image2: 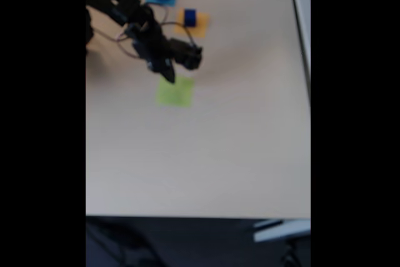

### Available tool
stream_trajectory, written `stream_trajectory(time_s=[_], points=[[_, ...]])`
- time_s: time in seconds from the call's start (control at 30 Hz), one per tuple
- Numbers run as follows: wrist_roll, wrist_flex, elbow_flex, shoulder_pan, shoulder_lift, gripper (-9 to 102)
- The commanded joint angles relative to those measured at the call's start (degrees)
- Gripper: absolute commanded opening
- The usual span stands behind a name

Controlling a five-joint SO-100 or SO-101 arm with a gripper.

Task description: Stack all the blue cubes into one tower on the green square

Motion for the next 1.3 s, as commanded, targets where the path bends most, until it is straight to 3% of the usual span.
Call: stream_trajectory(time_s=[0.0, 1.27], points=[[-0.53, -0.97, -0.18, 0.97, 0.18, 0], [0.53, -5.27, 3.16, 1.76, -1.23, 5]])
